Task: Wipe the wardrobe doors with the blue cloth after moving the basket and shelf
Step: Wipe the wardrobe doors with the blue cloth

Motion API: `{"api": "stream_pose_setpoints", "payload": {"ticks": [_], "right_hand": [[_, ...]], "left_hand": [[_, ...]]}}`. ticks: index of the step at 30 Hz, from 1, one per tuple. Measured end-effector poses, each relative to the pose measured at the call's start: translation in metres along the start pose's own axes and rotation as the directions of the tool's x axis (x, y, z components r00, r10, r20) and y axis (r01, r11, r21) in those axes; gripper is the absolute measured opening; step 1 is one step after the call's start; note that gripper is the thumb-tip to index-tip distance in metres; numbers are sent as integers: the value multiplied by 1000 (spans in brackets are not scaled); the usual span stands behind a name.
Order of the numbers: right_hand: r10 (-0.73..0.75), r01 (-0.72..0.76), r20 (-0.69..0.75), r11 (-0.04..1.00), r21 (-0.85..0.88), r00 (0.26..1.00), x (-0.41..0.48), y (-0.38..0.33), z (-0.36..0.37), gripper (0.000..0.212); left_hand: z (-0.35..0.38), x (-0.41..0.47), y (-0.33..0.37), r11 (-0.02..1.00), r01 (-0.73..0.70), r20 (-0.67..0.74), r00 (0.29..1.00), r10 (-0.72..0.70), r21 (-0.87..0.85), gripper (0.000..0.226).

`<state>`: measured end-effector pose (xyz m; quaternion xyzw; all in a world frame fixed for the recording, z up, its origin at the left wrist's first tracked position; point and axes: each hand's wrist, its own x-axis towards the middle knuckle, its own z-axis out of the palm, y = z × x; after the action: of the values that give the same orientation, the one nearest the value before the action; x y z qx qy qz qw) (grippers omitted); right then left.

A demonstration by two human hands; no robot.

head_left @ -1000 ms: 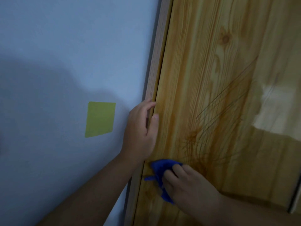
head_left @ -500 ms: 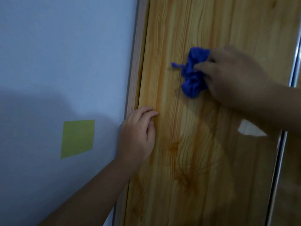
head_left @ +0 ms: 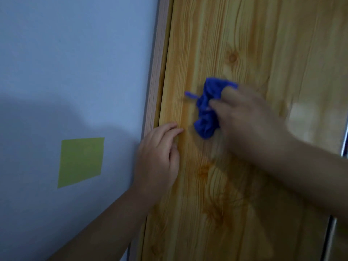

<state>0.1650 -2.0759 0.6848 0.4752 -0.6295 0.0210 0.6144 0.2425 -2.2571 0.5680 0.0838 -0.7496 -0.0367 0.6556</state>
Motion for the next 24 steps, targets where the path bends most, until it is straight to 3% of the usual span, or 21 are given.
{"api": "stream_pose_setpoints", "payload": {"ticks": [2,4,6,10,13,17,21,24], "right_hand": [[-70,65,121,997,46,990,-27,-26,9,31],[-163,124,292,981,148,942,-78,-67,20,28],[-294,204,323,937,282,900,-127,-97,35,11],[-418,317,370,898,305,830,-168,-104,49,26],[-368,283,262,908,309,892,-134,-77,38,22],[-83,39,159,964,263,984,-41,2,14,21],[-1,2,-78,1000,9,997,18,89,-27,28],[93,-104,-148,992,-70,985,39,129,-47,34]], "left_hand": [[0,1,-2,1000,8,2,1000,-8,-27,45],[0,2,-4,999,24,6,1000,-24,-26,48],[0,1,-3,999,29,13,1000,-29,-26,47],[3,-3,-6,1000,-14,-24,1000,14,10,43],[6,-2,-7,999,-22,-28,999,23,24,39],[7,-4,-5,1000,-1,-18,1000,1,10,35],[4,0,4,999,31,-3,1000,-31,-15,37],[1,11,17,999,19,14,1000,-19,-30,38]]}}
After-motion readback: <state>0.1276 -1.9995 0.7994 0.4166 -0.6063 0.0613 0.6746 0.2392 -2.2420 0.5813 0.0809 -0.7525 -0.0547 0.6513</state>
